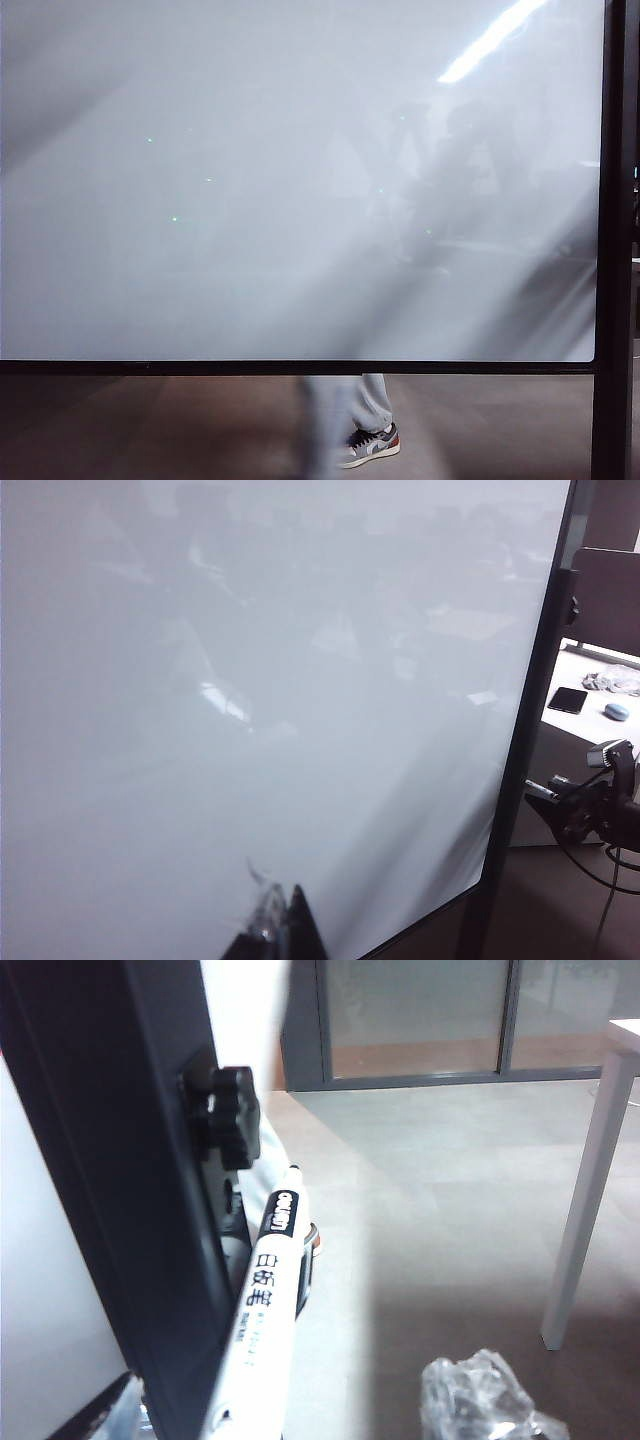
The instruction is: Reach to the right to find the marker pen, pick it up, and write the number 2 on the whiteboard.
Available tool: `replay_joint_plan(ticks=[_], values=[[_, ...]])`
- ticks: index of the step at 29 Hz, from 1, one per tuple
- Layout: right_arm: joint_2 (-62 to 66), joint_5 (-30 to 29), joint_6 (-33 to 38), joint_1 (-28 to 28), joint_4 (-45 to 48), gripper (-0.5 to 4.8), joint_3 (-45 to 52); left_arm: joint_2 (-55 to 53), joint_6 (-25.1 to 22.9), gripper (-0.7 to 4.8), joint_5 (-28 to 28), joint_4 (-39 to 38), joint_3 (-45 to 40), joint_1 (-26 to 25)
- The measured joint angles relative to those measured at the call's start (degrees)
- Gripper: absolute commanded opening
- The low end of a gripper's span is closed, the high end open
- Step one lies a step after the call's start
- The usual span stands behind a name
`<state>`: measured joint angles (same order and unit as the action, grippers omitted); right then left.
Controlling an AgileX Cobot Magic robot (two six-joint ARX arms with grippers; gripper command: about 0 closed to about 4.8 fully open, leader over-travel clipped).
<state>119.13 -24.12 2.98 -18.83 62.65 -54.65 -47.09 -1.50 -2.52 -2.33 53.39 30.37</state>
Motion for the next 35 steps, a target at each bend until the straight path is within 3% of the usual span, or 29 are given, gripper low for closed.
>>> replay_joint_plan(ticks=[8,11,23,25,32,35], values=[[0.0,-0.1,0.0,0.0,-0.4,3.55,-1.9,-0.3,0.0,-0.05,0.0,0.0,0.0,0.0],[0.5,-0.1,0.0,0.0,-0.4,3.02,-2.2,-0.3,0.0,-0.05,0.0,0.0,0.0,0.0],[1.1,-1.5,0.0,0.0,-0.1,3.01,-2.2,-0.5,0.0,-0.05,0.0,0.0,0.0,0.0],[1.1,-1.6,0.0,0.0,0.0,2.68,-2.2,-0.6,0.0,-0.05,0.0,0.0,0.0,0.0],[1.1,-2.7,0.0,0.0,0.2,2.58,-2.2,-0.6,0.0,-0.05,0.0,0.0,0.0,0.0],[1.1,-2.7,0.0,0.0,0.4,2.19,-2.2,-0.6,0.0,-0.05,0.0,0.0,0.0,0.0]])
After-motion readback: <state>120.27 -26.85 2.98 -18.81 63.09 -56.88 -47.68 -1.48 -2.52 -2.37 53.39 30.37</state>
